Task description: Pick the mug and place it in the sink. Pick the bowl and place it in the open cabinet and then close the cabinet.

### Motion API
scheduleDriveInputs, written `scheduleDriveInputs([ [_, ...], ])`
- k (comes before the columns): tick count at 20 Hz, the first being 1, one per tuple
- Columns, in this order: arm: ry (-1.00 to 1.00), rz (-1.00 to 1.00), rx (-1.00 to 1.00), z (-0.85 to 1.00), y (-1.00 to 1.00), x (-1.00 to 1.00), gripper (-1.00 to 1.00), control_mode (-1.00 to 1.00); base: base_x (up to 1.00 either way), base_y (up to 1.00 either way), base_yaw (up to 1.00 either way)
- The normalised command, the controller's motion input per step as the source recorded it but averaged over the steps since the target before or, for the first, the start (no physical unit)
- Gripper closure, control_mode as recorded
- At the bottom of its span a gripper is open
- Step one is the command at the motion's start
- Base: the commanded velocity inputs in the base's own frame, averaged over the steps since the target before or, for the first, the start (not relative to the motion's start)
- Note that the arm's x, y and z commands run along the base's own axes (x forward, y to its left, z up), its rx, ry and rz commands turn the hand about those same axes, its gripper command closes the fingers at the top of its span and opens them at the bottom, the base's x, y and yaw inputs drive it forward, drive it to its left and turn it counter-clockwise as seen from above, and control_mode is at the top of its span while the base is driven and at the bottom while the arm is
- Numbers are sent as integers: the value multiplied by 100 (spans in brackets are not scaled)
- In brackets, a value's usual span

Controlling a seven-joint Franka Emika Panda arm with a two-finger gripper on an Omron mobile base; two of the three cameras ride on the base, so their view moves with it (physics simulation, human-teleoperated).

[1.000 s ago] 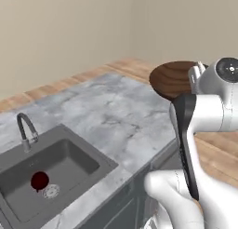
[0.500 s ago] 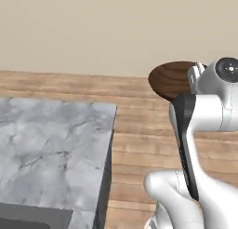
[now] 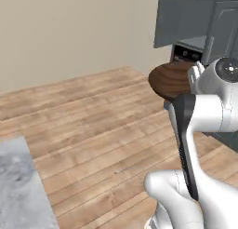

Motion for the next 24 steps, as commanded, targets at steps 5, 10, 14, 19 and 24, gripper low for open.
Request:
scheduleDriveInputs([
  [5,0,0,0,0,0,0,100,100,0,0,-100],
  [10,0,0,0,0,0,0,100,100,0,1,-99],
  [14,0,0,0,0,0,0,100,100,19,88,-59],
  [19,0,0,0,0,0,0,100,100,19,100,-41],
  [24,0,0,0,0,0,0,100,100,18,100,-27],
])
